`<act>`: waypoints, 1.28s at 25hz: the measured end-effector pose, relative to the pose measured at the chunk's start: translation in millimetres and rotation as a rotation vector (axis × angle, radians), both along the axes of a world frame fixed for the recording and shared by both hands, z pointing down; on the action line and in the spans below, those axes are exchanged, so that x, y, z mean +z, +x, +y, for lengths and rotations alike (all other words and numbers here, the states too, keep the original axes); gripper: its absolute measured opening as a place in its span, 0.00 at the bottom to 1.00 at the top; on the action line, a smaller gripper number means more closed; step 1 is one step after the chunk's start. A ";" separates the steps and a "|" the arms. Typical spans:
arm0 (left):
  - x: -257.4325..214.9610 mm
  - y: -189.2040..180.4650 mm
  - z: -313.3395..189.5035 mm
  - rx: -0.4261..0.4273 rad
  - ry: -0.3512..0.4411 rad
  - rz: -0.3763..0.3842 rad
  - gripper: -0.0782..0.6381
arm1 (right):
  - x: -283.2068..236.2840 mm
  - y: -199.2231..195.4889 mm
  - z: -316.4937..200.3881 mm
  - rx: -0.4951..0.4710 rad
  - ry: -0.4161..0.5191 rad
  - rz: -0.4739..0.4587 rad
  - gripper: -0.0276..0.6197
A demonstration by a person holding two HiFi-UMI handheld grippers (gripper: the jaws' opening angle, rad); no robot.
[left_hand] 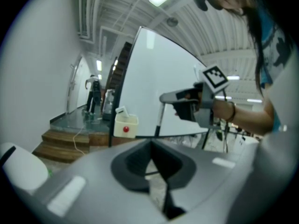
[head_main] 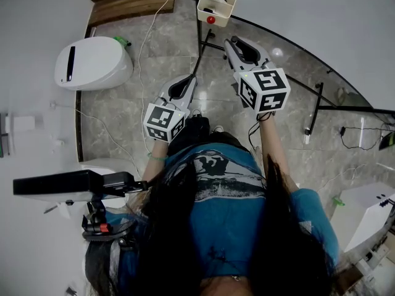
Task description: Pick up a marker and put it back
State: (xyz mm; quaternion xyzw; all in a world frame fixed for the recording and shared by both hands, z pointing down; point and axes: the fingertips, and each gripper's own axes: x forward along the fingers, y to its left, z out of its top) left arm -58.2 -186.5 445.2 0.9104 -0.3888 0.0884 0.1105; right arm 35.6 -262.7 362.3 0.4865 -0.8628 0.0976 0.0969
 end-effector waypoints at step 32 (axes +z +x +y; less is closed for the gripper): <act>21.5 -54.0 -51.1 -0.018 -0.047 0.024 0.12 | 102.8 -67.6 -195.1 -0.128 -0.097 0.482 0.19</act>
